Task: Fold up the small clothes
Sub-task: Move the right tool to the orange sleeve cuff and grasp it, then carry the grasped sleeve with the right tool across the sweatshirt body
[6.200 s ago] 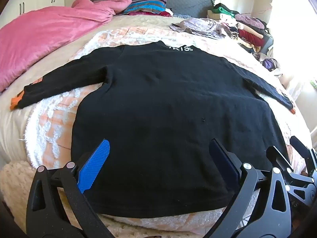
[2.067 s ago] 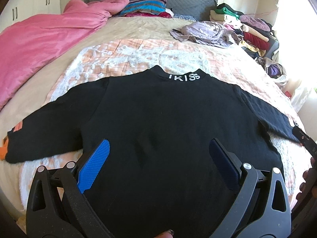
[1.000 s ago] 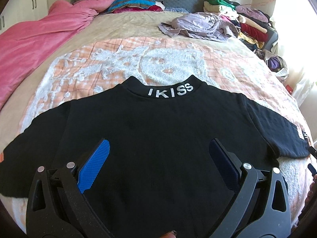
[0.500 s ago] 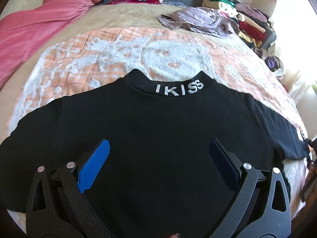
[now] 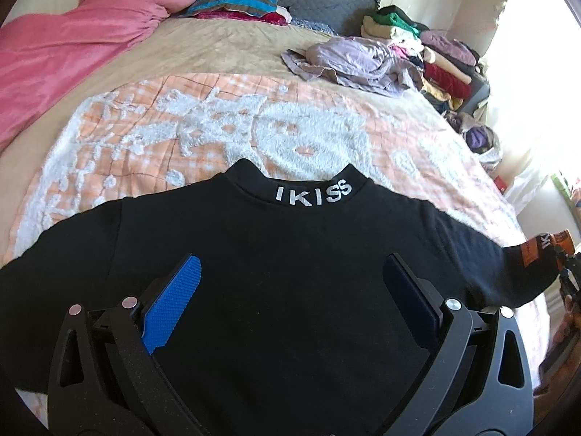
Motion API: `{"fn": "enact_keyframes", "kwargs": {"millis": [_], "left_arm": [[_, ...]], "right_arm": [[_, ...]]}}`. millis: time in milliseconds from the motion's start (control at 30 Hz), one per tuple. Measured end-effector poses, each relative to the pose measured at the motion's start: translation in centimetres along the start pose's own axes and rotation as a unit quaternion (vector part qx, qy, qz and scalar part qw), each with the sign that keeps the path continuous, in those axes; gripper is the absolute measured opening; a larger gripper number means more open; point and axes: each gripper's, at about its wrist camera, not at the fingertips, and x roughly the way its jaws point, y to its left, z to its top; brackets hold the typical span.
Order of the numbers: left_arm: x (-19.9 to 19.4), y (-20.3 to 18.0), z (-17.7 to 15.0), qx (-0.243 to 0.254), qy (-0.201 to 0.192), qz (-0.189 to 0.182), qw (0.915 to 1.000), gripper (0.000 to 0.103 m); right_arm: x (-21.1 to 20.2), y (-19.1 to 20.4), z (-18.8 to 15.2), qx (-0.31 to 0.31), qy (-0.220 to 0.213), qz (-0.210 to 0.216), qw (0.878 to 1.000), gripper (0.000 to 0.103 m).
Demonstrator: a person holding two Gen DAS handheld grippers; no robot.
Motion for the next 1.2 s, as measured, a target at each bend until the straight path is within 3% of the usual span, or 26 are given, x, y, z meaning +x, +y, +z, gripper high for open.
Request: {"fn": "enact_keyframes", "kwargs": {"millis": [467,800,1200], "left_arm": [[-3.1,2.8,0.5,-0.045,-0.007,-0.065,0.9968,0.094],[-1.8,6.1,-1.1,-0.105,0.035,-0.103,0.9885,0.094],[-1.0,8.1,-2.4,-0.146,0.046,-0.135,0.9789,0.094]], "right_arm": [[-0.5,13.3,-4.8,-0.116,0.042,0.092,0.988,0.015],[0.8,19.7,-11.9,-0.191,0.101,0.132,0.967,0.015],[1.8,25.2,-19.1,-0.235,0.171,0.191,0.938,0.015]]}}
